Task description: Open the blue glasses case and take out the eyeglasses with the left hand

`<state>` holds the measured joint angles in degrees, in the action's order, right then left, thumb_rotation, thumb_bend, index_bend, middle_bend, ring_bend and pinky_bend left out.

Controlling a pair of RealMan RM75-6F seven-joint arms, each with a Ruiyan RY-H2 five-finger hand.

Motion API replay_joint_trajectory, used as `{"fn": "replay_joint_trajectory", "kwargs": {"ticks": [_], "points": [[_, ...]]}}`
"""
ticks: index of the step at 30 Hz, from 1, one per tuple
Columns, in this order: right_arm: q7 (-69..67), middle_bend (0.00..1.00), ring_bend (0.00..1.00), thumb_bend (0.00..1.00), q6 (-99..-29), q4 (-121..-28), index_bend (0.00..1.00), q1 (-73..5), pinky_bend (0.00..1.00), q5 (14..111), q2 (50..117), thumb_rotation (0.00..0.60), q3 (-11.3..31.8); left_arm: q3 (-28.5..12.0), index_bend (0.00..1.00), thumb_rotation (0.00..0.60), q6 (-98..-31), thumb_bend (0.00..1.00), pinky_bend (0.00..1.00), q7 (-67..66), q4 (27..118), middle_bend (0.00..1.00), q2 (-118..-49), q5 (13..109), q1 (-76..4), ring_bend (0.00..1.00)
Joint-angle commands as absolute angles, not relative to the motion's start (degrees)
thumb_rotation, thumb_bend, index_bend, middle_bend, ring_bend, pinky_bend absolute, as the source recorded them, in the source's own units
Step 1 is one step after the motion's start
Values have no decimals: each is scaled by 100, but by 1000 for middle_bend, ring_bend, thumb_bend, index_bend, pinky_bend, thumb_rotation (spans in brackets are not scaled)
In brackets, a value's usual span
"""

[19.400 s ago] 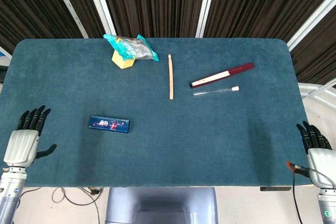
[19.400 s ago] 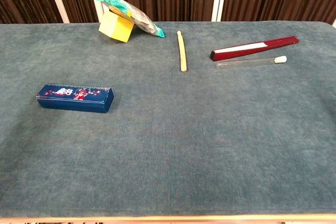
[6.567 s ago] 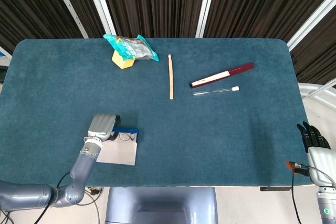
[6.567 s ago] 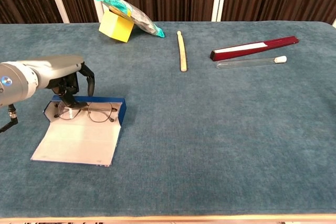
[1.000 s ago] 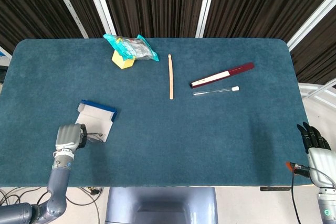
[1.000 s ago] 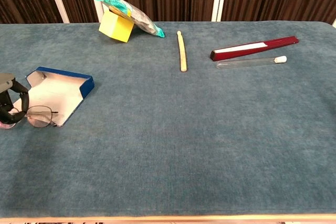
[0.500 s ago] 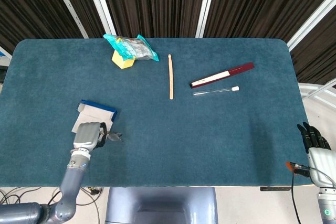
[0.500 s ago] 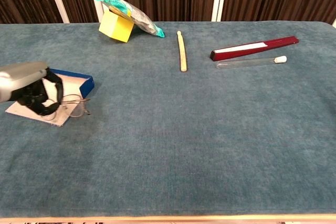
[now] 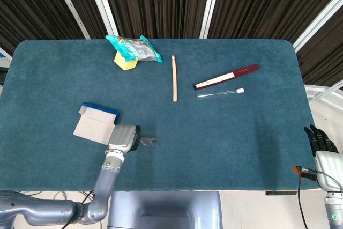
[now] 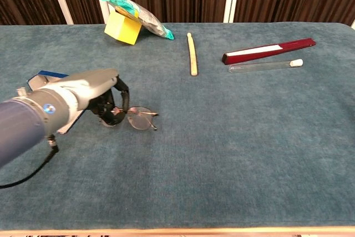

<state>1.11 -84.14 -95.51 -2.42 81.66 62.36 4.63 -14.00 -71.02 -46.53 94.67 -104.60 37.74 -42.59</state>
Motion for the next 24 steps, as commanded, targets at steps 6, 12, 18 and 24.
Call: {"fn": "replay_joint_trajectory", "kwargs": {"ticks": [6,12,18,24], "points": [[117,0,0,198,-8423,-9547,0,-236,179,8174,6234,600,458,-1475,316,600,-7261,233,1000,-4709,9317,1000,-10616,3744,-4344,949],[113,0,0,198,-8454,-9536,0,-228,179,8190,6232,600,463,-1281,241,600,-7492,233,872,-4183,10014,862,-9908,4269,-3918,776],[136,0,0,198,-8480,-9510,0,-232,179,8245,6246,600,454,-579,55,600,-7818,225,368,-3199,10739,260,-8643,5498,-3137,246],[193,0,0,198,-8616,-9408,0,-234,179,8453,6281,600,436,535,0,600,-8317,127,8,-2293,10361,0,-7294,7133,-2343,0]]}}
